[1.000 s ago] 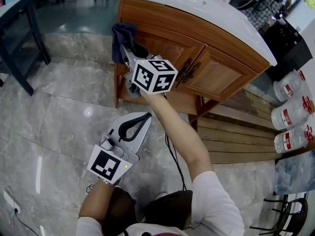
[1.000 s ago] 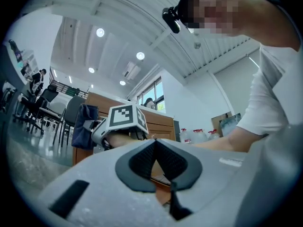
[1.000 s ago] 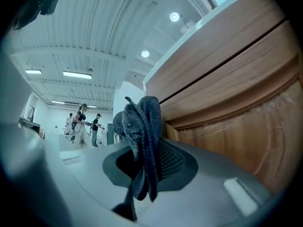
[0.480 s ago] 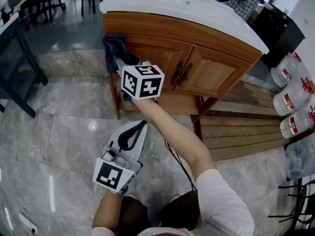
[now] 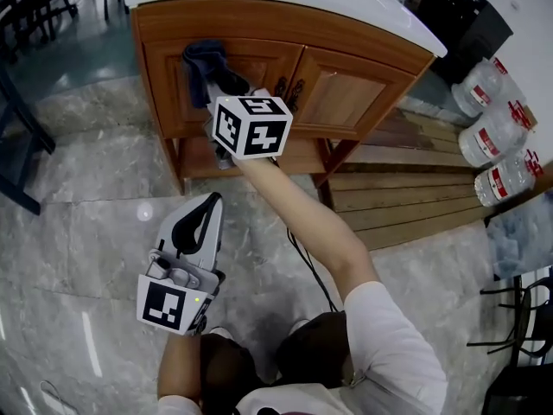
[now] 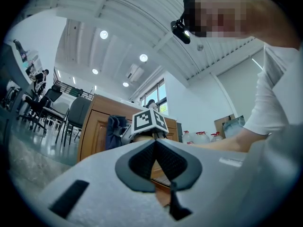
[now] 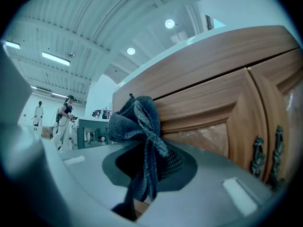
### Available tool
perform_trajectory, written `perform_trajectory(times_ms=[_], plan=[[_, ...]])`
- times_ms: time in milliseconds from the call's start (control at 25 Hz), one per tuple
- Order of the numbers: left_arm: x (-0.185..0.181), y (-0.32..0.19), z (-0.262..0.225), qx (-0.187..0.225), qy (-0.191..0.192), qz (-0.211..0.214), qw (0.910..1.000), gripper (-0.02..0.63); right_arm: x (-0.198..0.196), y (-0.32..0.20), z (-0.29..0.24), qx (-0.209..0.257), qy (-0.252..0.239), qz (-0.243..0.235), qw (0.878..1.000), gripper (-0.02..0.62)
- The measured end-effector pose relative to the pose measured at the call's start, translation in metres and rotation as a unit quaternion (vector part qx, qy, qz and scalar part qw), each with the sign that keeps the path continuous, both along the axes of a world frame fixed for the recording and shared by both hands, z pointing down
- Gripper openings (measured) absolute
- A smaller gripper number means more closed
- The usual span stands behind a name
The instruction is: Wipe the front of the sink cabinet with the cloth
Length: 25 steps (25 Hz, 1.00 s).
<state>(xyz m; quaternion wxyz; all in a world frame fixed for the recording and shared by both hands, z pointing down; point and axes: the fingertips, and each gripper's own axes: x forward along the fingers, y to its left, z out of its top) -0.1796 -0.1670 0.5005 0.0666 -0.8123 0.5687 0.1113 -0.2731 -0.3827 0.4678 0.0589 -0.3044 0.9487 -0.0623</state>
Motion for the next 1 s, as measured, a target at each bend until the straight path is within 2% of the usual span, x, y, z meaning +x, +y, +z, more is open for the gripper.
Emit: perform_trajectory(times_ms=[200, 360, 800, 1000], plan=[[0.01, -0.003, 0.0, -0.005, 0.007, 0.01, 0.9999, -0.002, 0.031, -0.01, 0.002, 0.015, 0.009, 0.026, 1.0, 0.067], [0.014, -0.003, 0.004, -0.005, -0.007, 0.021, 0.9997, -0.002, 0.052, -0.017, 0.0, 0.021, 0.009, 0.044, 0.999, 0.071], [0.028, -0.011, 0.009, -0.016, -0.009, 0.034, 0.9992, -0.002, 0.116, -0.034, -0.001, 0.032, 0.002, 0.092, 0.995, 0.067], [0.034, -0.01, 0.011, -0.016, -0.023, 0.041, 0.9988, -0.002, 0.137, -0.036, -0.004, 0.045, 0.001, 0.106, 0.993, 0.074]])
